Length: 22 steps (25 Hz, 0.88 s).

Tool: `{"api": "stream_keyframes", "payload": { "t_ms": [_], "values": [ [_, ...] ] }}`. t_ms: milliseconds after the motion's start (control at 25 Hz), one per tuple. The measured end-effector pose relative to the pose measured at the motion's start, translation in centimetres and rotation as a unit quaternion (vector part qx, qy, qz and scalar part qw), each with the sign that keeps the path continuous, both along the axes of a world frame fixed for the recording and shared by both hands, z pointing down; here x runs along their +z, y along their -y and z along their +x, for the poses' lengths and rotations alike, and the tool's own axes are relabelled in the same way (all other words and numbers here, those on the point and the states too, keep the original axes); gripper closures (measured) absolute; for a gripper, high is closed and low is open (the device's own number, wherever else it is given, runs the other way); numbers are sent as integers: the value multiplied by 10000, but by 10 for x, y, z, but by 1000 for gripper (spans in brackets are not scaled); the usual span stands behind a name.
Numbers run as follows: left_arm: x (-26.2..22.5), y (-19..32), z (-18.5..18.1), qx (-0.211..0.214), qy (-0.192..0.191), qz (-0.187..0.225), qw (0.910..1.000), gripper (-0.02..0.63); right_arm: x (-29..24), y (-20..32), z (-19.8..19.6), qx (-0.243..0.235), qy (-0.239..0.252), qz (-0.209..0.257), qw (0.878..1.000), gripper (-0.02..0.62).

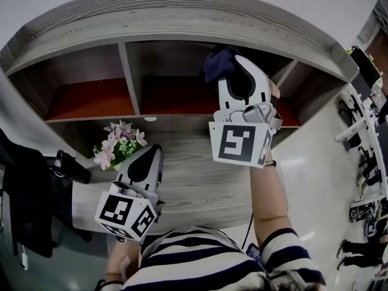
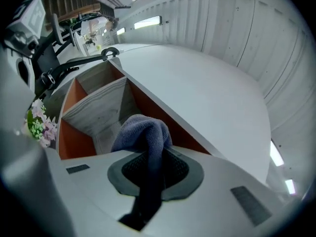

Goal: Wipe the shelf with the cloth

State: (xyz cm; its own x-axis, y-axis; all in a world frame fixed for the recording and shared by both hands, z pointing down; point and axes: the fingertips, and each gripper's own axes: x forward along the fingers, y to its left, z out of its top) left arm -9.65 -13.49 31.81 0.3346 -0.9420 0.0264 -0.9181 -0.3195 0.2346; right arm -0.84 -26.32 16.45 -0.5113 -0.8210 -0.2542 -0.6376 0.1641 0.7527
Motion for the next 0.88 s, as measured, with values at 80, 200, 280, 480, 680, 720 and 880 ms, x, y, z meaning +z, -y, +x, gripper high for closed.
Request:
{"api": "stream_keyframes", "payload": {
  "t_ms": [80,200,280,480,680,720,880],
  "values": [
    [0,3,5,87,0,-2,10000,589,-1,1,11,193,-45,99,9998,537],
    [-1,8,12,205,1,-3,9998,589,-3,2,24,460,-170,318,9983,537],
    [-1,10,16,265,-13,-16,9996,589,-4,2,31,654,-339,530,9959,537],
    [1,14,22,377,-33,-36,9993,589,-7,3,45,1100,-721,1055,9857,537],
    [1,16,23,406,-49,-49,9992,589,-12,4,53,1600,-1289,1860,9608,537],
    [1,16,23,404,-50,-51,9992,589,-13,5,54,1723,-1414,1990,9543,537],
    [2,16,21,387,-54,-59,9992,589,-8,16,64,2064,-1738,2022,9414,537]
  ]
}}
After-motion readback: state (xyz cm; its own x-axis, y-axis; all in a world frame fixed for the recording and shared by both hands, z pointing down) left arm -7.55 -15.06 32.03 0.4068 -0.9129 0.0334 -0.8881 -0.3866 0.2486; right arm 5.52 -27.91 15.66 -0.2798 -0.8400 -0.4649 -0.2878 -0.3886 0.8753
